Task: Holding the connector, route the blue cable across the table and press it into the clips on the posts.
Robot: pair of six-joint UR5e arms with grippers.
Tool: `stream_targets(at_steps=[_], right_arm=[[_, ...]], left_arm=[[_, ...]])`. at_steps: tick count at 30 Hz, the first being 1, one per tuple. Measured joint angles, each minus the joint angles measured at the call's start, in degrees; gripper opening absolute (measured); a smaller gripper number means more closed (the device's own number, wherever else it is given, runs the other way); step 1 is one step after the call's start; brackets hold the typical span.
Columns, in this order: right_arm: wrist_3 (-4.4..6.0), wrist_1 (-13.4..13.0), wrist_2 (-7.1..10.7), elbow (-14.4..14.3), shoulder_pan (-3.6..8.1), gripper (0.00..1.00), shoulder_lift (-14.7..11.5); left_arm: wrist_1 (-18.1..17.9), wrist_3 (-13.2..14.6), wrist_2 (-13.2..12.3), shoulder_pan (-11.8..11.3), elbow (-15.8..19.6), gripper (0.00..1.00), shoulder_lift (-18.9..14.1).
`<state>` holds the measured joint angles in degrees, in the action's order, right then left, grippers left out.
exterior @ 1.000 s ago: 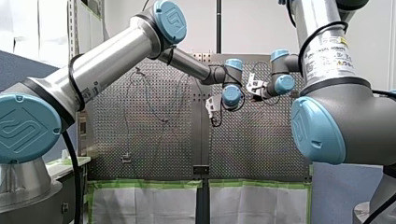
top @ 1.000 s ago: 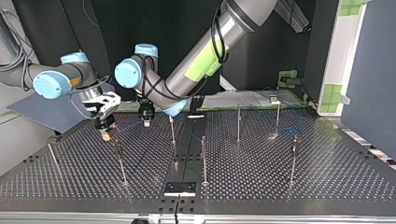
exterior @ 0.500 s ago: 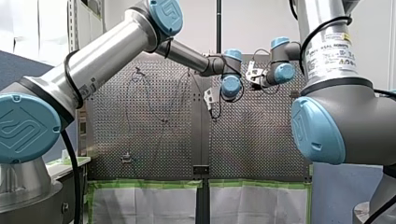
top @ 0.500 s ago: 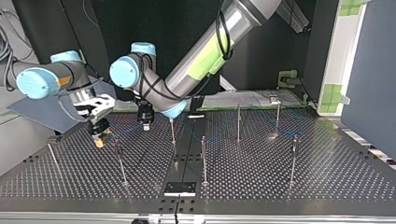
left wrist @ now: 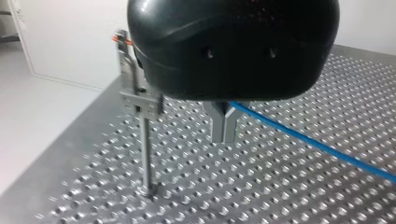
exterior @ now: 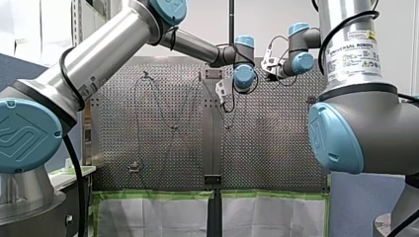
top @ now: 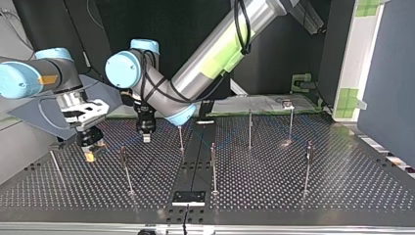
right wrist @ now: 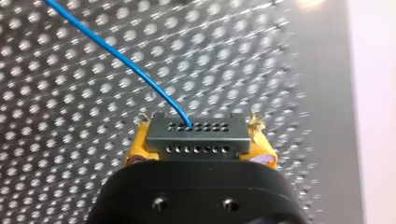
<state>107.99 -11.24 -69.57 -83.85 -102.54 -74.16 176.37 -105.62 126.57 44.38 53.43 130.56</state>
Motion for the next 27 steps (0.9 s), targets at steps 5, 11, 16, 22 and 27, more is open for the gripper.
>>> stream_targets(at_steps=[5, 11, 16, 22, 27], right_arm=[[0.63, 0.6, 0.03, 0.18, 0.04, 0.0, -1.24], [0.81, 1.7, 0.04, 0.79, 0.09, 0.0, -1.94], [0.96, 2.28, 0.12, 1.28, 0.24, 0.0, -2.07], [1.09, 2.41, 0.46, 1.46, 0.37, 0.0, -2.04], [1.12, 2.32, 0.86, 1.67, 0.54, 0.0, -2.02]], left_arm=[[-0.13, 0.05, -0.02, 0.09, -0.01, 0.0, -0.99], [-0.19, 0.11, -0.04, 0.12, -0.01, 0.0, -1.35], [-0.54, 0.07, -0.15, -0.12, -0.01, 0.0, -1.37], [-2.54, 0.16, -0.22, -0.57, 0.01, 0.0, -1.34], [-5.0, 0.91, -0.89, -1.29, -0.08, 0.0, -1.31]])
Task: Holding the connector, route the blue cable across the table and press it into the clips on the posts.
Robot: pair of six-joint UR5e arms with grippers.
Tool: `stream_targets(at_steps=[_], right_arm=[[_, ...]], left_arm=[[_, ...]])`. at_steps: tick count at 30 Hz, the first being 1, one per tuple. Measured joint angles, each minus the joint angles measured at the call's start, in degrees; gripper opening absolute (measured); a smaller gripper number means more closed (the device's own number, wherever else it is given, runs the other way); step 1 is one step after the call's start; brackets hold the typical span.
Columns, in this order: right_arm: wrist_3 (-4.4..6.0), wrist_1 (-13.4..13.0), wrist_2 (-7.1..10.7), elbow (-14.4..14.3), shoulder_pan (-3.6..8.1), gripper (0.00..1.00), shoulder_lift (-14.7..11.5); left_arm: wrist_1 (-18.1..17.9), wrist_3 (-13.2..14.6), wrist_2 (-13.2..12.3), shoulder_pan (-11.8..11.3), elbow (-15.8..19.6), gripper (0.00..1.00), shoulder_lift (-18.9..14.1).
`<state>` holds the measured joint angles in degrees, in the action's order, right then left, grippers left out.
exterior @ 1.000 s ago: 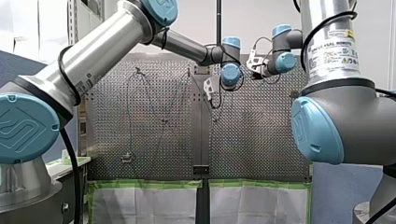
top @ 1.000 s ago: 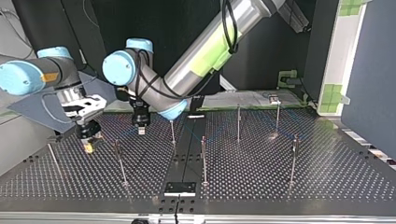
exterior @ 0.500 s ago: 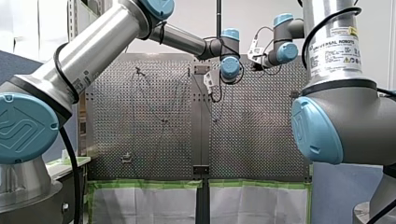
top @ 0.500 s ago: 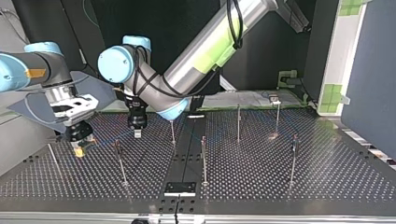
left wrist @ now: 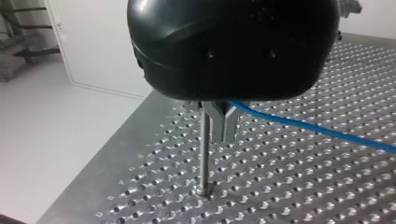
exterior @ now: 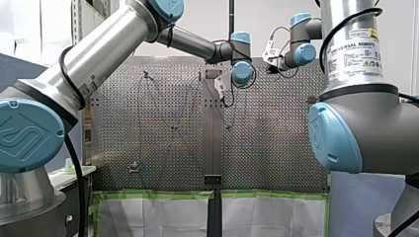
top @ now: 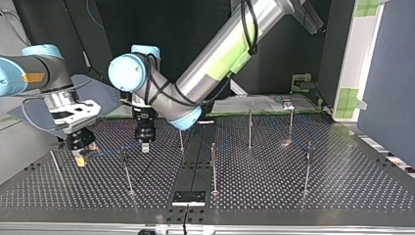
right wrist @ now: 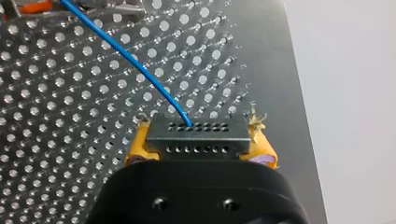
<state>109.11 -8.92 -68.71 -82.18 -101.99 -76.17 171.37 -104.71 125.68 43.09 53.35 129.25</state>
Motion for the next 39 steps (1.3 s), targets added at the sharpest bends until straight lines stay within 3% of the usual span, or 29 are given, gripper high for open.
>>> stream_targets(at_steps=[5, 14, 22, 23, 24, 25, 26, 27, 29, 30, 32, 39], right_arm=[[0.16, -0.11, 0.23, 0.15, 0.49, 0.0, 0.25], [0.71, -0.24, 0.76, 1.09, 1.28, 0.0, 1.08], [1.02, -0.41, 1.49, 1.65, 2.09, 0.0, 1.53], [1.02, -0.43, 1.54, 1.66, 2.21, 0.0, 1.56], [1.03, -0.45, 1.57, 1.66, 2.37, 0.0, 1.6], [1.03, -0.47, 1.59, 1.68, 2.52, 0.0, 1.63], [1.03, -0.48, 1.61, 1.68, 2.65, 0.0, 1.66], [1.03, -0.49, 1.67, 1.7, 2.73, 0.0, 1.69], [1.01, -0.5, 1.87, 1.68, 2.8, 0.0, 1.72], [0.99, -0.5, 2.0, 1.67, 2.81, 0.0, 1.74], [0.97, -0.5, 2.14, 1.65, 2.81, 0.0, 1.8], [0.97, -0.63, 2.25, 1.63, 2.84, 0.0, 1.94]], left_arm=[[-2.05, 0.18, -2.31, -1.08, -0.01, 0.0, 0.2], [-2.34, 0.12, -6.64, -4.68, 0.06, 0.0, 1.34], [-1.65, 0.06, -7.8, -5.3, 0.07, 0.0, 1.34], [-1.5, 0.05, -7.82, -5.24, 0.07, 0.1, 1.34], [-1.35, 0.03, -7.83, -5.14, 0.07, 0.1, 1.33], [-1.13, 0.0, -7.83, -5.0, 0.07, 0.18, 1.32], [-0.97, -0.05, -7.84, -4.87, 0.07, 0.36, 1.32], [-0.79, -0.13, -7.84, -4.73, 0.07, 0.36, 1.33], [-0.43, -0.31, -7.91, -4.42, 0.08, 0.68, 1.29], [-0.3, -0.37, -7.97, -4.27, 0.09, 0.68, 1.29], [-0.12, -0.47, -8.23, -3.98, 0.1, 1.0, 1.32], [0.94, -1.06, -9.1, -3.57, 0.08, 1.0, 1.3]])
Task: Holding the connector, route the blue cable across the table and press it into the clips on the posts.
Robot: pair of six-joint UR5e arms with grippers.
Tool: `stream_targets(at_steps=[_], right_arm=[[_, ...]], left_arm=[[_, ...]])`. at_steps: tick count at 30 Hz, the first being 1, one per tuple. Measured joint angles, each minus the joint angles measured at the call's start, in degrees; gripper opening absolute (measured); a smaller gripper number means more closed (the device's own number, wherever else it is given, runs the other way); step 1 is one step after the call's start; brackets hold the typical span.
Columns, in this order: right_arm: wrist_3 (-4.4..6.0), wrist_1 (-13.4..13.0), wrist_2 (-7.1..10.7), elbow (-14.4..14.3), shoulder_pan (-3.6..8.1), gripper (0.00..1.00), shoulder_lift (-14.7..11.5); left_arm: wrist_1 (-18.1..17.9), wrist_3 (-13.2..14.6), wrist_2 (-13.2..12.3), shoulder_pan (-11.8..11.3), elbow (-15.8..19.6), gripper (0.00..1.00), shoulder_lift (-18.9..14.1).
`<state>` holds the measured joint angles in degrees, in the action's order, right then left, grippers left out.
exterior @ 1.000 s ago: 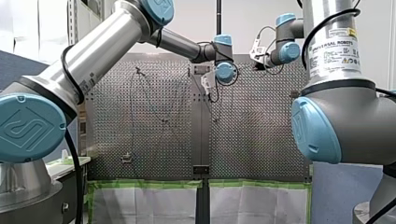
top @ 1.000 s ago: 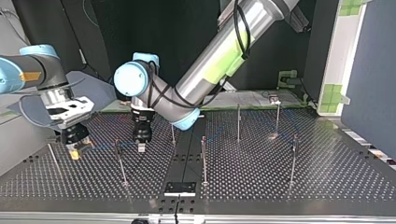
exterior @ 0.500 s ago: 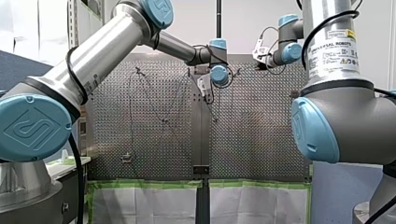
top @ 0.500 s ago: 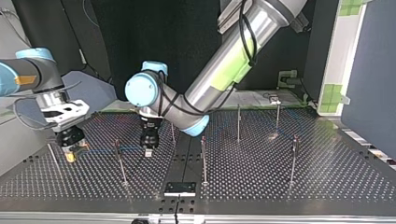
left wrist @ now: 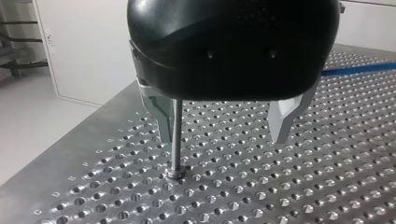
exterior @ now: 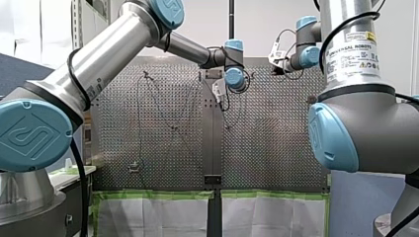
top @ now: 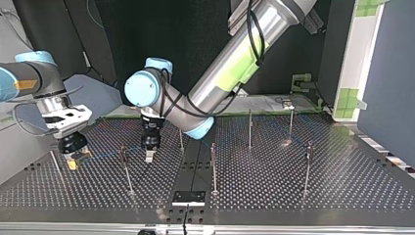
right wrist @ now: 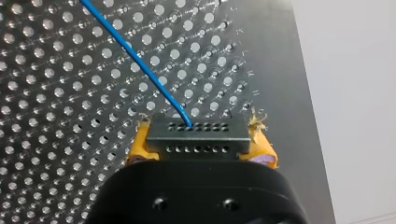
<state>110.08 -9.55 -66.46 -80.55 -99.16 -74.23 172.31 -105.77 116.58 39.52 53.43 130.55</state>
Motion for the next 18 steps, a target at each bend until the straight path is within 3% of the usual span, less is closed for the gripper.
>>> stream_targets(at_steps=[11, 18], right_arm=[[-0.07, -0.04, 0.03, 0.01, 0.25, 0.0, 0.37], [-0.11, -0.04, 0.08, -0.01, 0.27, 0.0, 0.43]], left_arm=[[5.82, -1.13, 0.73, 0.99, 0.26, 1.0, -1.3], [9.38, -1.27, -0.3, 2.48, 0.32, 1.0, -2.64]])
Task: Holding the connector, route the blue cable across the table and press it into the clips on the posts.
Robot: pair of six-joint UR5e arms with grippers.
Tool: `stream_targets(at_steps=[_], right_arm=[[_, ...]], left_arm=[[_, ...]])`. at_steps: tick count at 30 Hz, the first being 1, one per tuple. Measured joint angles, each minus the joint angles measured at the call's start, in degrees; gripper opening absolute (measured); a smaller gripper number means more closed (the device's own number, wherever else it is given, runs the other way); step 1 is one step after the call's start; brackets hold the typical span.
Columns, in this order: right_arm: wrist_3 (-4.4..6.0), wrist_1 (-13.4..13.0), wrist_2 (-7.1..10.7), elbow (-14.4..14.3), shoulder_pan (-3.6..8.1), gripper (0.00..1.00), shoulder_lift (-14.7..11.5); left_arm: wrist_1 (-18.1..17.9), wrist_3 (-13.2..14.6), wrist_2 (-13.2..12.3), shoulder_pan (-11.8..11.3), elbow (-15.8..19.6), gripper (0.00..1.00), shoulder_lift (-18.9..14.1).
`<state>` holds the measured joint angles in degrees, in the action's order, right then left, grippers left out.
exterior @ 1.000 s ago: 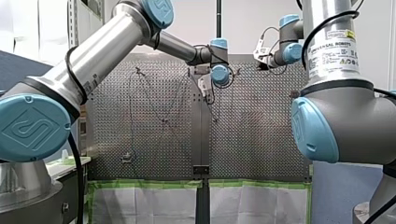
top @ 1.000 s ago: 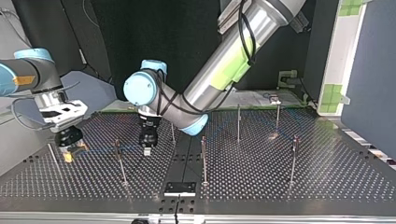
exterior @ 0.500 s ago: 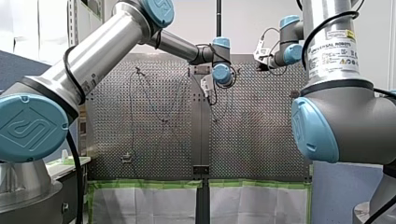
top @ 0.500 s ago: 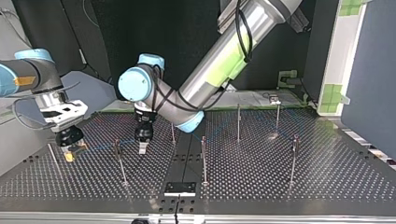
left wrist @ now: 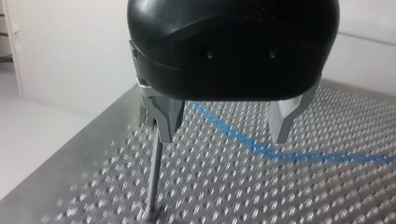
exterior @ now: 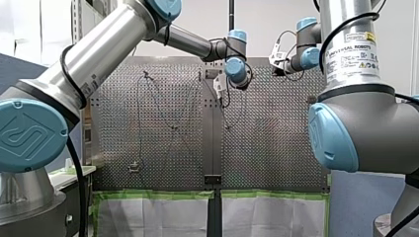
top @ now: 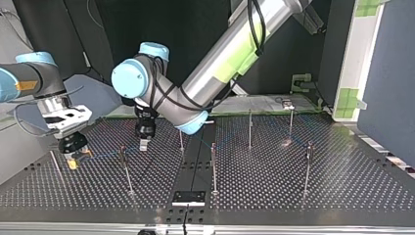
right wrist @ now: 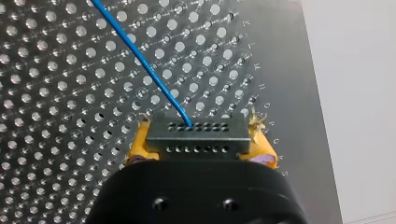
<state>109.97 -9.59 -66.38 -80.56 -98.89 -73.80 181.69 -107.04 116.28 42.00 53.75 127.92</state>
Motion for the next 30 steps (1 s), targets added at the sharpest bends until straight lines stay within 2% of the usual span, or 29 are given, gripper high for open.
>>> stream_targets(at_steps=[6, 12, 25, 30], right_arm=[[0.0, 0.14, 0.07, 0.0, 0.0, 0.0, 0.0], [-0.02, 0.17, 0.11, -0.01, 0.0, 0.0, 0.04], [-0.09, 0.18, 0.11, -0.01, -0.01, 0.0, 0.14], [-0.09, 0.17, 0.14, -0.01, 0.0, 0.0, 0.17]], left_arm=[[1.43, -0.01, 0.07, 1.38, 0.18, 1.0, -0.66], [1.1, 0.02, 0.41, 2.27, 2.32, 1.0, -2.28], [-6.58, 1.49, 0.63, 2.07, 10.44, 1.0, -10.26], [-9.22, 1.57, 2.02, 1.86, 13.08, 1.0, -12.89]])
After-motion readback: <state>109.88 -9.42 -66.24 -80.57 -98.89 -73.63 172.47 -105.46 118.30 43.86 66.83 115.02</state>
